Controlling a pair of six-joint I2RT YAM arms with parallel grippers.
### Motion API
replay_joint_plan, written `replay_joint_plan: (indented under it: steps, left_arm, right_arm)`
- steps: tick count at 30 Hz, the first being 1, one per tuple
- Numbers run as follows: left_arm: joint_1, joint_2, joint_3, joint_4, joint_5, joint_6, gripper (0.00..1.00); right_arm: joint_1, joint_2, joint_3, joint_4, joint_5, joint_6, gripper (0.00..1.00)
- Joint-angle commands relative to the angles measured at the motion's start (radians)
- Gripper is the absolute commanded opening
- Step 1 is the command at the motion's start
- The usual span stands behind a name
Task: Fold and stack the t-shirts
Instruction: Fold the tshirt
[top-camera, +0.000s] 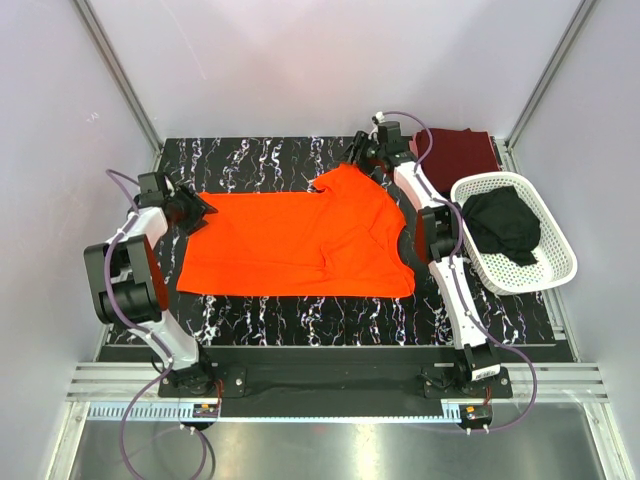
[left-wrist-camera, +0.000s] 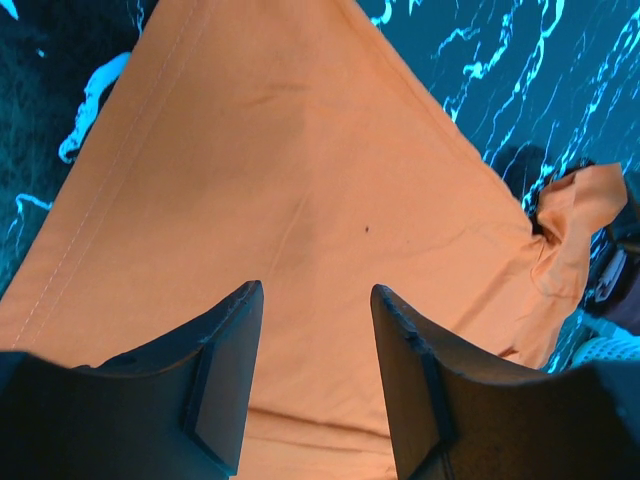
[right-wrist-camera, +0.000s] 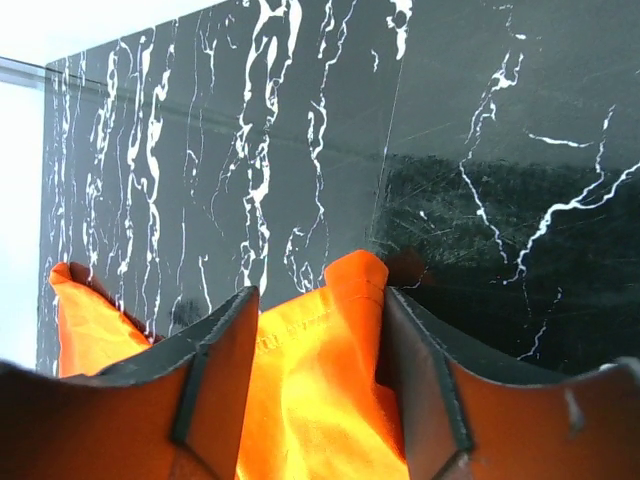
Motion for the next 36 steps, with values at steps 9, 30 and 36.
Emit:
replay_joint_plan:
  steps: [9,30,36]
  left_arm:
    - [0.001,0.04,0.052,0.03,0.031,-0.027,0.51]
    - [0.058,0.089,0.141,-0.031,0.091,-0.16,0.58]
    - [0.063,0.129,0.175,0.022,0.128,-0.221,0.67]
  right_arm:
    - [-0.02,0.013,0.066,0.029,-0.049,0.027,0.18]
    - [0.05,-0.393,-0.141,-0.316,-0.074,0.03,0.0]
    - [0.078,-0.539,-0.356,-0.307,-0.057,0.027,0.0]
